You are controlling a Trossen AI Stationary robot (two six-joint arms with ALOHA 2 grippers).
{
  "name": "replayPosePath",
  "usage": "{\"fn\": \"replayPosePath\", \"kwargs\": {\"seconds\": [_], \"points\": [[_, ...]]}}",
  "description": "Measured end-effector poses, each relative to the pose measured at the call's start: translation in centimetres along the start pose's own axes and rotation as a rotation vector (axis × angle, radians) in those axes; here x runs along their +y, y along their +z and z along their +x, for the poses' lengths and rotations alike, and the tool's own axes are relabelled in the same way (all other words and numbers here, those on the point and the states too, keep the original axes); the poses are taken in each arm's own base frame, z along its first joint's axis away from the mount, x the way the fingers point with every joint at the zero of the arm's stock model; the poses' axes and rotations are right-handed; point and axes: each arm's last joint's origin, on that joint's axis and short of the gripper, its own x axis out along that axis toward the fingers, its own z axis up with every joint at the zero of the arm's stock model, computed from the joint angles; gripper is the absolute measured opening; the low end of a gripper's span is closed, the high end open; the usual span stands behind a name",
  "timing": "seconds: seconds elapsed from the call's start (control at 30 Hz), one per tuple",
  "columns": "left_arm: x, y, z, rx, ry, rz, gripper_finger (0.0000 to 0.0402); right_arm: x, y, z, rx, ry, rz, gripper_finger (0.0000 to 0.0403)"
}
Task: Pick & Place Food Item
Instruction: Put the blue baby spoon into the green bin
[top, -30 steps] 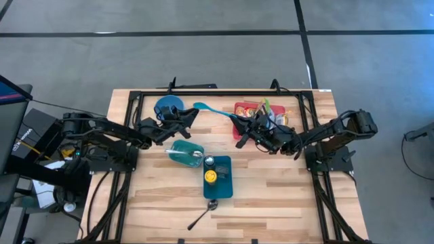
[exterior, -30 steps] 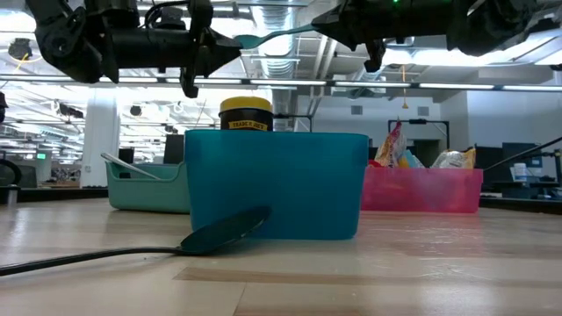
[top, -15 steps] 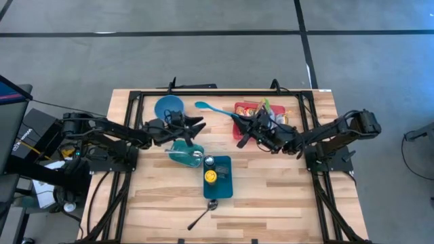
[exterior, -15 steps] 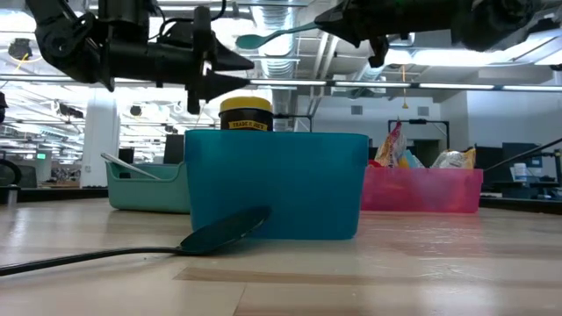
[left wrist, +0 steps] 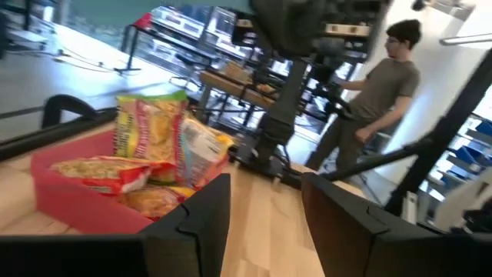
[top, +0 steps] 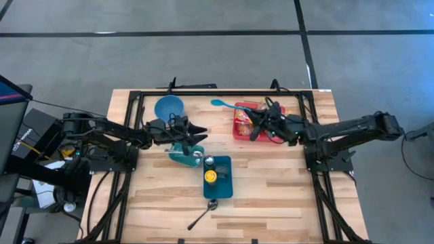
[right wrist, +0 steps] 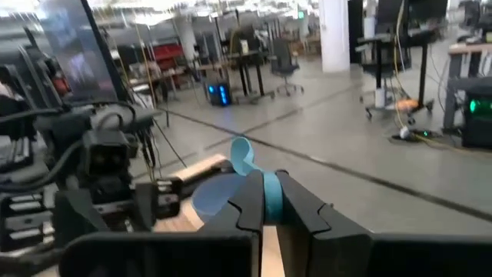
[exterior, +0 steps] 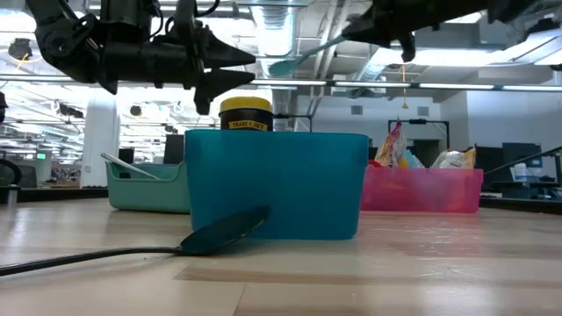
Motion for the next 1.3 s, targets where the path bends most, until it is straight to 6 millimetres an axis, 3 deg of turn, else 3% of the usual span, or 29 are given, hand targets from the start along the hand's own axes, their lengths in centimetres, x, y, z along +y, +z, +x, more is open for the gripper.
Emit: {"fn": "replayPosePath", "kwargs": {"seconds": [0.23, 0.57, 1.03, 1.3], "points": [[0.0, -0.1, 0.0, 0.012, -0.017, 0.0, 0.0152, -1.2, 0.8, -1.2, 0.135, -0.044, -0.021, 0.0008], [0.3, -0.2, 0.0, 0.031, 0.004, 0.0, 0.0153, 0.0, 3.1, -0.4, 0.399, -0.073, -0.115, 0.0009], [-0.1, 0.8, 0.4, -0.037, -0.016, 0.271, 0.0152, 3.0, 3.1, 4.8, 0.628, -0.025, -0.211, 0.0008], [-0.3, 1.6, 2.2, 0.077, 0.006, 0.413, 0.0138, 4.5, 3.8, 7.8, 0.737, 0.04, -0.264, 0.0008]]}}
